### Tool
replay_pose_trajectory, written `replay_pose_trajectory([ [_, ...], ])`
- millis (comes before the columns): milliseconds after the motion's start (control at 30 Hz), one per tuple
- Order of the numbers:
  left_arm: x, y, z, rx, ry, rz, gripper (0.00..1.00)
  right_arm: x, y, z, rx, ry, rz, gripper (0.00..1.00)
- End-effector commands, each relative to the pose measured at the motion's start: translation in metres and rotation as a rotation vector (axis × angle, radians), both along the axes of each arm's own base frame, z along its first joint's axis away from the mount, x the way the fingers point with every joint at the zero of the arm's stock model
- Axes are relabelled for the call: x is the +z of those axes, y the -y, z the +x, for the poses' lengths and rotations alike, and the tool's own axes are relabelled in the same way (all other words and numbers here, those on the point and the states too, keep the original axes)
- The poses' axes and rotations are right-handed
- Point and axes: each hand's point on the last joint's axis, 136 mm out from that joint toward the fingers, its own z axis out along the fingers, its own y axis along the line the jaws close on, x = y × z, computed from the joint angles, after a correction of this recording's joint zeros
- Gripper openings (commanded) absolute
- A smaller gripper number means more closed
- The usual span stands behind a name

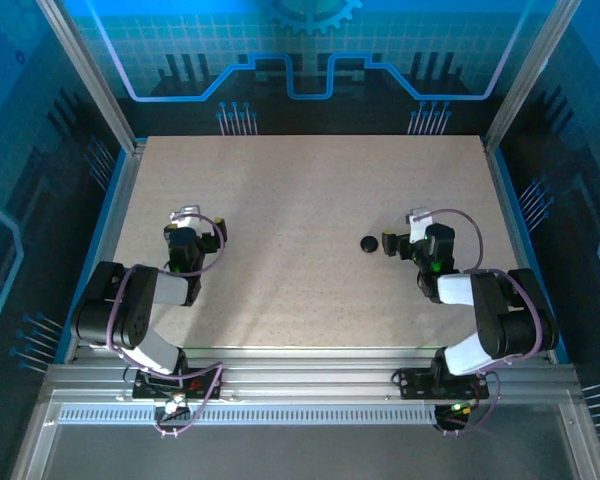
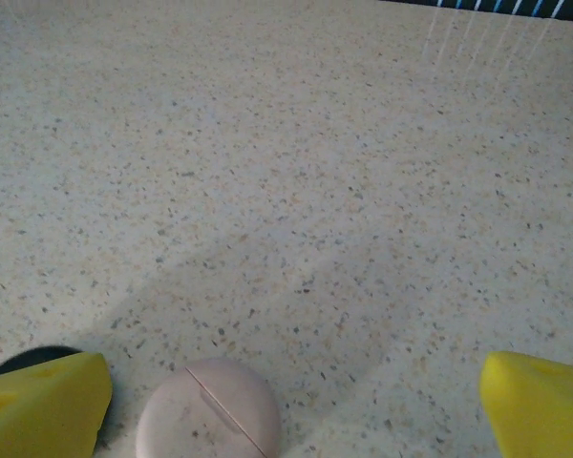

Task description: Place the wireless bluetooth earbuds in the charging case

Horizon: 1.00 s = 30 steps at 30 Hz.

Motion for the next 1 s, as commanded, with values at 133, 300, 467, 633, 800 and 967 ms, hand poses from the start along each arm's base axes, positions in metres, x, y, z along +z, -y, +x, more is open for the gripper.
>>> replay_pose_trajectory([
  [133,0.0064,-0.0003,0.0022,-0.007,0.016,-0.004,0.99,0.0144,0.0034,0.0114,0.014,0.038,0.014,1.00],
  [300,0.0060,-0.0004,0.0021,-0.007,0.015,-0.004,0.99,0.0153,0.0036,0.0113,0.019,0.040,0.022,1.00],
  [467,0.0060,-0.0001,0.0019,-0.008,0.015,-0.004,0.99,0.0150,0.0042,0.0112,0.018,0.039,0.024,1.00],
  [633,0.0060,-0.0002,0.0019,-0.008,0.015,-0.004,0.99,0.0151,0.0043,0.0112,0.018,0.039,0.023,1.00],
  [800,0.0054,0.0000,0.0024,-0.014,0.012,-0.013,0.99,0.0147,0.0043,0.0109,0.018,0.038,0.023,1.00],
  [967,0.0057,-0.0003,0.0022,-0.013,0.014,-0.008,0.99,0.0146,0.0041,0.0109,0.017,0.039,0.020,1.00],
])
